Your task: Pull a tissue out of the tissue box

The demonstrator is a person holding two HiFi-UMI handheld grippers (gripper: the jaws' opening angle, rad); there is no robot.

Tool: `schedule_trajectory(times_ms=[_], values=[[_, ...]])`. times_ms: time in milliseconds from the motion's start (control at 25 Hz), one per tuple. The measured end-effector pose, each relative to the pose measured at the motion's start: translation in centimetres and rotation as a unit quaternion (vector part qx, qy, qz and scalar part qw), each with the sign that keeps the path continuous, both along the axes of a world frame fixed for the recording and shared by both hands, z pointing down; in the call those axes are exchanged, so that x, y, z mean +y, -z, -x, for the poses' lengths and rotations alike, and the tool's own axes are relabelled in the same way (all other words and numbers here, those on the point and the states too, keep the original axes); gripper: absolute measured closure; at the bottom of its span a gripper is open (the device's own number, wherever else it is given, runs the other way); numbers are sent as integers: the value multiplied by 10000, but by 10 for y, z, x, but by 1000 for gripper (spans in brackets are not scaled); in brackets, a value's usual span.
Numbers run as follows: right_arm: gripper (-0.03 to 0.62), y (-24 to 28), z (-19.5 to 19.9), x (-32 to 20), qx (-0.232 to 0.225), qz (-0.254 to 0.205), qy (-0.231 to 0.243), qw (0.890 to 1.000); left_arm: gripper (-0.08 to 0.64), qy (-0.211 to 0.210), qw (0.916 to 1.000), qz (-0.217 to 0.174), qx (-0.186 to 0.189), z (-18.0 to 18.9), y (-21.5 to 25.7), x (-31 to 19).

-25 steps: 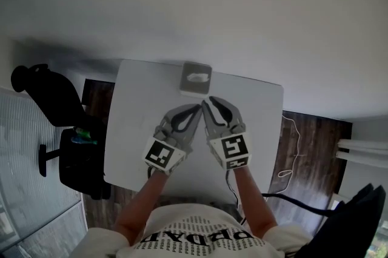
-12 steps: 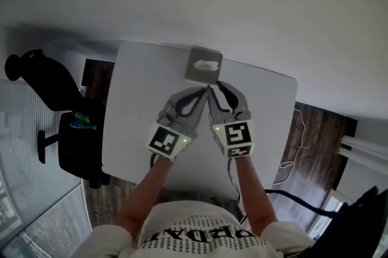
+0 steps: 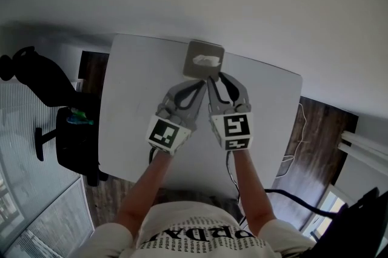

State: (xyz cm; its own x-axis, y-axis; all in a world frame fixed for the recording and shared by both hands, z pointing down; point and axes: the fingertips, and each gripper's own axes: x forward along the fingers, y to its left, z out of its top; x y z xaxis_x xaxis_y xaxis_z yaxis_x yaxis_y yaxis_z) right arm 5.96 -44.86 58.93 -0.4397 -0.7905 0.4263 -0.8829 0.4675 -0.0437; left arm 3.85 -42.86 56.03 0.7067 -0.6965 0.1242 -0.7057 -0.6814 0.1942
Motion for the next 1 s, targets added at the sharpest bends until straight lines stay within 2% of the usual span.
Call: schedule_trajectory(times_ms=[240, 440, 1000], values=[[476, -17, -8, -17, 84, 75, -116, 9999, 568, 35, 10000, 56, -54, -1, -18, -13], [476, -43, -16, -23, 240, 374, -171, 9989, 568, 49, 10000, 81, -23, -4, -26, -19], [476, -61, -11, -34, 236, 456, -209, 9985, 568, 103, 9998, 178, 43, 1, -41, -23]])
